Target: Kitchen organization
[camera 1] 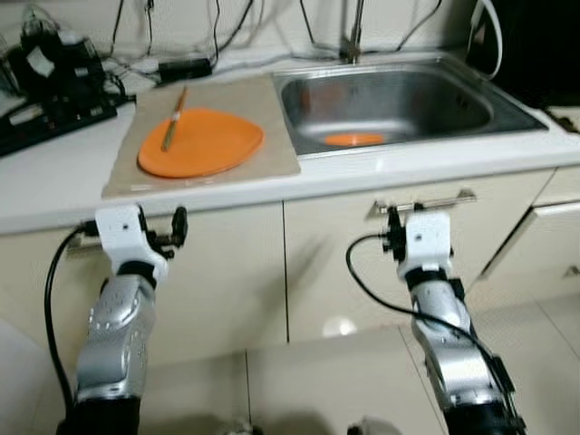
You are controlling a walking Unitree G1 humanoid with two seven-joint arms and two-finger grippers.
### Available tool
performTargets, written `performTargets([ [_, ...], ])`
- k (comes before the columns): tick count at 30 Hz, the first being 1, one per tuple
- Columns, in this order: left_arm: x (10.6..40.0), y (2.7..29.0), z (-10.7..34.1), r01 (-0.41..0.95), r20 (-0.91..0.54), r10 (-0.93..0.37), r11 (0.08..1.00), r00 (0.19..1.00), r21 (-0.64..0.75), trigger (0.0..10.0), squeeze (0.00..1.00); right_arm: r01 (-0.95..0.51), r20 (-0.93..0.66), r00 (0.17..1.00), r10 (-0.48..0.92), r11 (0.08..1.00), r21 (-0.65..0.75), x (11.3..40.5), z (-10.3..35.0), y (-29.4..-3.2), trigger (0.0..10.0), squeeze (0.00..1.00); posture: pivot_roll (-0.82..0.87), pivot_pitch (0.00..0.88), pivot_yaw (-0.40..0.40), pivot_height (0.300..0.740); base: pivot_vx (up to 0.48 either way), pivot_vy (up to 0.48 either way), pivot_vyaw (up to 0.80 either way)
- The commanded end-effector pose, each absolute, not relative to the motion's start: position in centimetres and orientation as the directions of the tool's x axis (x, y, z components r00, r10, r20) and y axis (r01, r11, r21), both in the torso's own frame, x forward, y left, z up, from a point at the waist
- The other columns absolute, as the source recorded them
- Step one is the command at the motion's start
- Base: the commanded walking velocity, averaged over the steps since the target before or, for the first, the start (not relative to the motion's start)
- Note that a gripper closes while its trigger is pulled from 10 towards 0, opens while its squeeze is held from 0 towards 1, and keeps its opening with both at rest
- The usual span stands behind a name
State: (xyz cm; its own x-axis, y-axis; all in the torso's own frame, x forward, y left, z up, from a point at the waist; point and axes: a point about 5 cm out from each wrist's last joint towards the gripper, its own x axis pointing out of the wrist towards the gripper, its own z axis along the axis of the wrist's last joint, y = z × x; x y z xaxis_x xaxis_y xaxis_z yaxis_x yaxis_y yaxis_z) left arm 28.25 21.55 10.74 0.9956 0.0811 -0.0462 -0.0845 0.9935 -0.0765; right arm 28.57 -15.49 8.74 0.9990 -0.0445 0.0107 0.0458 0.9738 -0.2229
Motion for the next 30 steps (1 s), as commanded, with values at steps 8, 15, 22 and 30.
performTargets([
  [8, 28.2, 21.2, 10.3, -0.079, -0.043, 0.077, 0.995, 0.996, -0.067, 10.0, 0.00, 0.027, 0.034, 0.999, -0.021, 0.982, -0.186, 29.2, 8.9, -14.5, 10.0, 0.00, -0.03, 0.000, 0.059, 0.707, 0.000, 0.000, 0.00],
  [15, 28.0, 20.5, 9.6, -0.059, -0.044, 0.057, 0.997, 0.997, -0.058, 10.0, 0.00, 0.012, 0.049, 0.999, -0.004, 0.986, -0.164, 29.6, 9.1, -14.1, 10.0, 0.00, -0.02, 0.000, 0.054, 0.707, 0.000, 0.000, 0.00],
  [22, 28.0, 20.3, 9.3, -0.057, -0.041, 0.056, 0.998, 0.998, -0.033, 10.0, 0.00, 0.006, 0.058, 0.998, 0.004, 0.987, -0.163, 30.1, 9.2, -13.9, 10.0, 0.00, -0.02, 0.000, 0.053, 0.707, 0.000, 0.000, 0.00],
  [30, 27.7, 20.2, 9.1, -0.057, -0.032, 0.056, 0.998, 0.998, -0.031, 10.0, 0.00, -0.006, 0.065, 0.998, 0.015, 0.991, -0.136, 30.2, 9.2, -13.6, 10.0, 0.00, -0.01, 0.000, 0.045, 0.707, 0.000, 0.000, 0.00],
])
